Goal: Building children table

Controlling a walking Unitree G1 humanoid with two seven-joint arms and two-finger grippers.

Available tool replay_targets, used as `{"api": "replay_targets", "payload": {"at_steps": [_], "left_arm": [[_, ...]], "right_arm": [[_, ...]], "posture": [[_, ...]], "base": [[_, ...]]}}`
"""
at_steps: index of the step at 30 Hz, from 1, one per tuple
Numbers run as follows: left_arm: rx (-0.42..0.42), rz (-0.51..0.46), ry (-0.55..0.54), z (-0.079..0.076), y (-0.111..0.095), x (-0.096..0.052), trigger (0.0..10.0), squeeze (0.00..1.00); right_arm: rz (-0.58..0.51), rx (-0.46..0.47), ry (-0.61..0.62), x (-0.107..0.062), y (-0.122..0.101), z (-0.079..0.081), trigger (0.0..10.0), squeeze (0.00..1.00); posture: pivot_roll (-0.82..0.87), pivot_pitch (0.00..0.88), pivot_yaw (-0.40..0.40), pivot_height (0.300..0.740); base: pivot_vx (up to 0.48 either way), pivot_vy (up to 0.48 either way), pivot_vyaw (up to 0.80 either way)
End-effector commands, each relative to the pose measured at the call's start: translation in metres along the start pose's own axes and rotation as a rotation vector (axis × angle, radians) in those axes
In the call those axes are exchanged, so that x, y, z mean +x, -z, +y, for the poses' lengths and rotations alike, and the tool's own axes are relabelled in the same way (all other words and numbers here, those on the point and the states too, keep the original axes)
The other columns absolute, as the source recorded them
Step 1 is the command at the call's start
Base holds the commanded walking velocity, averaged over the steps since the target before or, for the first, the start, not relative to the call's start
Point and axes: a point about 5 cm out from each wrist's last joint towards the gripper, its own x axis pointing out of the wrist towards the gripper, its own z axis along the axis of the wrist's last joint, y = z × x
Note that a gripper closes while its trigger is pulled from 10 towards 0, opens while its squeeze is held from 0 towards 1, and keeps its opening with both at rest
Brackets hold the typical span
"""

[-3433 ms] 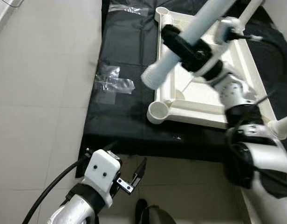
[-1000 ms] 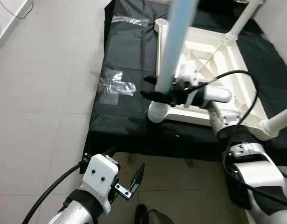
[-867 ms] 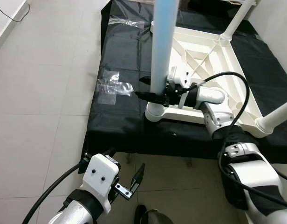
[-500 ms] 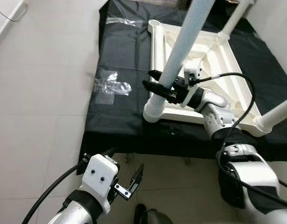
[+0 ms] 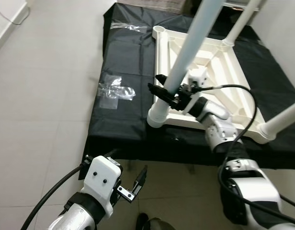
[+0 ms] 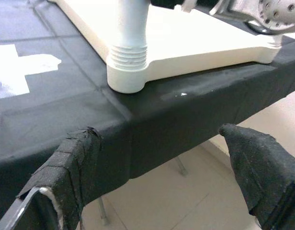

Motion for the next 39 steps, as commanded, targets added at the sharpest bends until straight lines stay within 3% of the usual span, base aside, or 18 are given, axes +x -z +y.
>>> {"api": "replay_targets", "payload": {"at_steps": [1, 2, 3, 4, 5, 6, 7, 9, 11, 12, 15, 19, 23, 24, 25, 36, 37, 39], "left_arm": [[-0.02, 0.015, 0.016, -0.003, 0.003, -0.001, 10.0, 0.0], [-0.019, 0.012, 0.016, -0.003, 0.004, 0.0, 10.0, 0.0], [-0.019, 0.012, 0.016, -0.003, 0.004, 0.0, 10.0, 0.0], [-0.018, 0.009, 0.016, -0.002, 0.004, 0.002, 10.0, 0.0], [-0.018, 0.009, 0.016, -0.002, 0.004, 0.002, 10.0, 0.0], [-0.015, 0.0, 0.019, -0.001, 0.004, 0.006, 10.0, 0.0], [-0.015, 0.0, 0.019, -0.001, 0.004, 0.006, 10.0, 0.0], [-0.01, -0.017, 0.026, 0.0, 0.005, 0.013, 10.0, 0.0], [-0.007, -0.025, 0.029, 0.001, 0.005, 0.017, 10.0, 0.0], [-0.007, -0.025, 0.029, 0.001, 0.005, 0.017, 10.0, 0.0], [-0.006, -0.037, 0.03, 0.002, 0.006, 0.022, 10.0, 0.0], [-0.008, -0.039, 0.035, 0.001, 0.008, 0.024, 10.0, 0.0], [-0.011, -0.037, 0.033, -0.001, 0.011, 0.024, 10.0, 0.0], [-0.012, -0.039, 0.032, -0.001, 0.011, 0.025, 10.0, 0.0], [-0.012, -0.042, 0.033, -0.001, 0.011, 0.026, 10.0, 0.0], [-0.007, -0.06, 0.036, 0.001, 0.014, 0.031, 10.0, 0.0], [-0.006, -0.061, 0.036, 0.001, 0.014, 0.032, 10.0, 0.0], [-0.004, -0.061, 0.038, 0.001, 0.015, 0.032, 10.0, 0.0]], "right_arm": [[0.29, 0.137, 0.271, -0.036, 0.068, -0.008, 0.0, 0.0], [0.315, 0.071, 0.497, -0.044, 0.066, -0.022, 0.0, 0.0], [0.315, 0.071, 0.497, -0.044, 0.066, -0.022, 0.0, 0.0], [0.312, 0.047, 0.738, -0.054, 0.064, -0.033, 0.0, 0.0], [0.312, 0.047, 0.738, -0.054, 0.064, -0.033, 0.0, 0.0], [0.27, 0.032, 1.057, -0.068, 0.059, -0.037, 0.0, 0.0], [0.27, 0.032, 1.057, -0.068, 0.059, -0.037, 0.0, 0.0], [0.183, 0.059, 1.45, -0.082, 0.053, -0.023, 0.0, 0.0], [0.141, 0.095, 1.562, -0.075, 0.051, -0.009, 0.0, 0.0], [0.141, 0.095, 1.562, -0.075, 0.051, -0.009, 0.0, 0.0], [0.105, 0.167, 1.633, -0.043, 0.047, 0.015, 0.0, 0.0], [0.089, 0.223, 1.599, -0.013, 0.042, 0.028, 0.0, 0.0], [0.086, 0.213, 1.56, 0.0, 0.037, 0.032, 0.0, 0.0], [0.092, 0.198, 1.557, 0.002, 0.035, 0.035, 6.0, 0.0], [0.102, 0.187, 1.545, 0.003, 0.035, 0.035, 10.0, 0.0], [0.182, 0.178, 1.556, -0.007, 0.04, 0.02, 10.0, 0.0], [0.182, 0.167, 1.538, -0.005, 0.04, 0.019, 10.0, 1.0], [0.181, 0.158, 1.499, -0.003, 0.041, 0.019, 10.0, 1.0]], "posture": [[0.19, 0.315, -0.163, 0.74], [0.18, 0.302, -0.158, 0.74], [0.18, 0.302, -0.158, 0.74], [0.18, 0.302, -0.158, 0.74], [0.18, 0.302, -0.158, 0.74], [0.17, 0.268, -0.143, 0.74], [0.17, 0.268, -0.143, 0.74], [0.18, 0.248, -0.138, 0.74], [0.18, 0.229, -0.133, 0.74], [0.18, 0.229, -0.133, 0.74], [0.18, 0.21, -0.134, 0.74], [0.19, 0.181, -0.146, 0.74], [0.19, 0.171, -0.15, 0.74], [0.19, 0.165, -0.152, 0.74], [0.18, 0.165, -0.152, 0.74], [0.17, 0.164, -0.143, 0.74], [0.18, 0.164, -0.141, 0.74], [0.18, 0.164, -0.14, 0.74]], "base": [[0.0, 0.0, 0.0], [0.0, 0.0, 0.0], [0.0, 0.0, 0.0], [0.0, 0.0, 0.0], [0.0, 0.0, 0.0], [0.0, 0.0, 0.0], [0.0, 0.0, 0.0], [0.0, 0.0, 0.0], [0.0, 0.0, 0.0], [0.0, 0.0, 0.0], [0.0, 0.0, 0.0], [0.0, 0.0, 0.0], [0.0, 0.0, 0.0], [0.0, 0.0, 0.0], [0.0, 0.0, 0.0], [0.0, 0.0, 0.0], [0.0, 0.0, 0.0], [0.0, 0.0, 0.0]]}}
